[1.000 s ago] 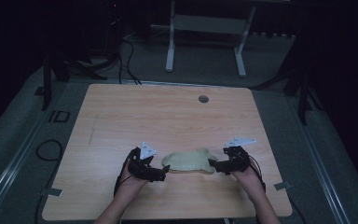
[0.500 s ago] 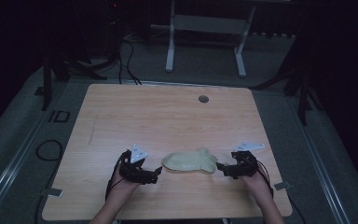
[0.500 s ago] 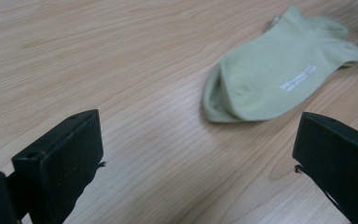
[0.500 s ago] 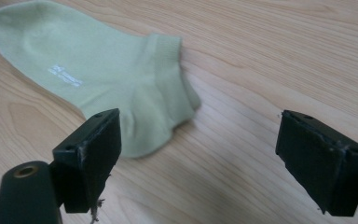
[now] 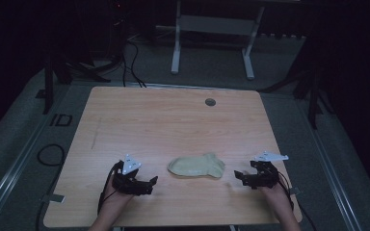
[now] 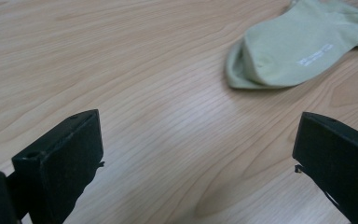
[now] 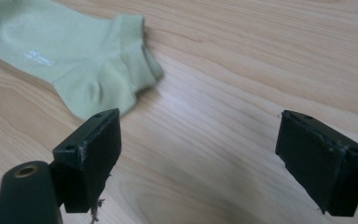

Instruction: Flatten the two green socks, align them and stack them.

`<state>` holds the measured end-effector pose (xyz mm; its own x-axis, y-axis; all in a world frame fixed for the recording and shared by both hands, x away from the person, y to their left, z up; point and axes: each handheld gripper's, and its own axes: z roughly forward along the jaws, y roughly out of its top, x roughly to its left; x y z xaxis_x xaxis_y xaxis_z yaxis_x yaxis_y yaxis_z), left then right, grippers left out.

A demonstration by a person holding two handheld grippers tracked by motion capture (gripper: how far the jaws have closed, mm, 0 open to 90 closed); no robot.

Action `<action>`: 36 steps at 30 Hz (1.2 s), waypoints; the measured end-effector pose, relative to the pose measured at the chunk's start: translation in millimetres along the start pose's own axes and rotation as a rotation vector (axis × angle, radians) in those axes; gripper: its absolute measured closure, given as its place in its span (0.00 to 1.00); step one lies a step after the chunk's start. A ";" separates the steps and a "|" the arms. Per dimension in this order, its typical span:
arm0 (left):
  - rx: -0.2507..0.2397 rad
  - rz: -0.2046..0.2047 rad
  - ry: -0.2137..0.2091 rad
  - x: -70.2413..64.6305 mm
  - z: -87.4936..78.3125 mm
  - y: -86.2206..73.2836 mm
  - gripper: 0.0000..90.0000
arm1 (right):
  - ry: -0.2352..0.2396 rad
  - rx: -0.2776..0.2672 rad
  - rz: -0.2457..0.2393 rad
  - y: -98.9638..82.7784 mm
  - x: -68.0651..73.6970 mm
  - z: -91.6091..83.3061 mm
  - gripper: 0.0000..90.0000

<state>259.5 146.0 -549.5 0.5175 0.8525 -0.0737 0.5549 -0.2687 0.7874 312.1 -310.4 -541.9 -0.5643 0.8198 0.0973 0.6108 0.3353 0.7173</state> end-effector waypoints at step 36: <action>-0.035 -0.137 0.144 60.8 -50.6 -63.0 0.02 | -0.191 -0.071 0.115 -66.7 -42.2 -48.8 0.15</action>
<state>223.0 237.4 -572.6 0.3386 0.9361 -0.0955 0.5896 -0.1320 0.7968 268.1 -390.0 -560.1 -0.3737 0.9260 0.0540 0.6211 0.2065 0.7561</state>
